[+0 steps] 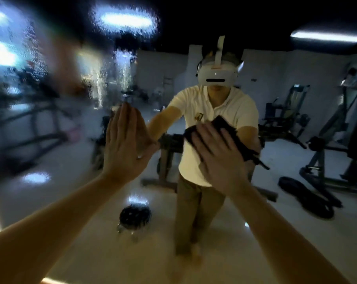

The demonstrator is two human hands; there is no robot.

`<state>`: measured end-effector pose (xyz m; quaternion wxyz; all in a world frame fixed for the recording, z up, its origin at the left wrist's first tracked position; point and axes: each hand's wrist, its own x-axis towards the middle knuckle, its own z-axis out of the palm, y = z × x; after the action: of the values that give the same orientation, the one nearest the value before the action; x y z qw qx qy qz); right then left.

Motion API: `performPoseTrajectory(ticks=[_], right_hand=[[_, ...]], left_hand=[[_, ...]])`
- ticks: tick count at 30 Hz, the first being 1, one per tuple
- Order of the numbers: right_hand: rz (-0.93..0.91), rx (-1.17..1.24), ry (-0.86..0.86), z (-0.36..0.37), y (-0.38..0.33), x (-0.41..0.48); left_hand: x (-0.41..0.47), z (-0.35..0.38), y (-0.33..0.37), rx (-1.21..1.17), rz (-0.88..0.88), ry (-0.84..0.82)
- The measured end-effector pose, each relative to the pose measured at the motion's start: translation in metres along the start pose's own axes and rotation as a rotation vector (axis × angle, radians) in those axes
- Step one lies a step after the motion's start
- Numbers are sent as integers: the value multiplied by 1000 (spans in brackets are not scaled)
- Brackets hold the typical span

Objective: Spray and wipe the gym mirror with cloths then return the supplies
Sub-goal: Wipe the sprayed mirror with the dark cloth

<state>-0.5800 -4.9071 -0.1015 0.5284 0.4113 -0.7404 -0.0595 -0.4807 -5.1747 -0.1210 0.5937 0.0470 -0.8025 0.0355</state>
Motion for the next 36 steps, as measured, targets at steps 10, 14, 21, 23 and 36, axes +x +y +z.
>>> performPoseTrajectory(ticks=[10,14,21,23,36], right_hand=[[468,6,152,-12,10,38],[206,16,91,-3,-24,44],[-122,51,0,36,-97,33],[-157,30,-28,42,-100,28],[454,32,262,-35,-1,143]], left_hand=[[-5,7,-10,164,2,-170],[-6,9,-11,186,-6,-189],[-9,4,-22,163,68,-168],[-9,1,-30,142,121,-188],[19,-33,-80,-22,350,-196]])
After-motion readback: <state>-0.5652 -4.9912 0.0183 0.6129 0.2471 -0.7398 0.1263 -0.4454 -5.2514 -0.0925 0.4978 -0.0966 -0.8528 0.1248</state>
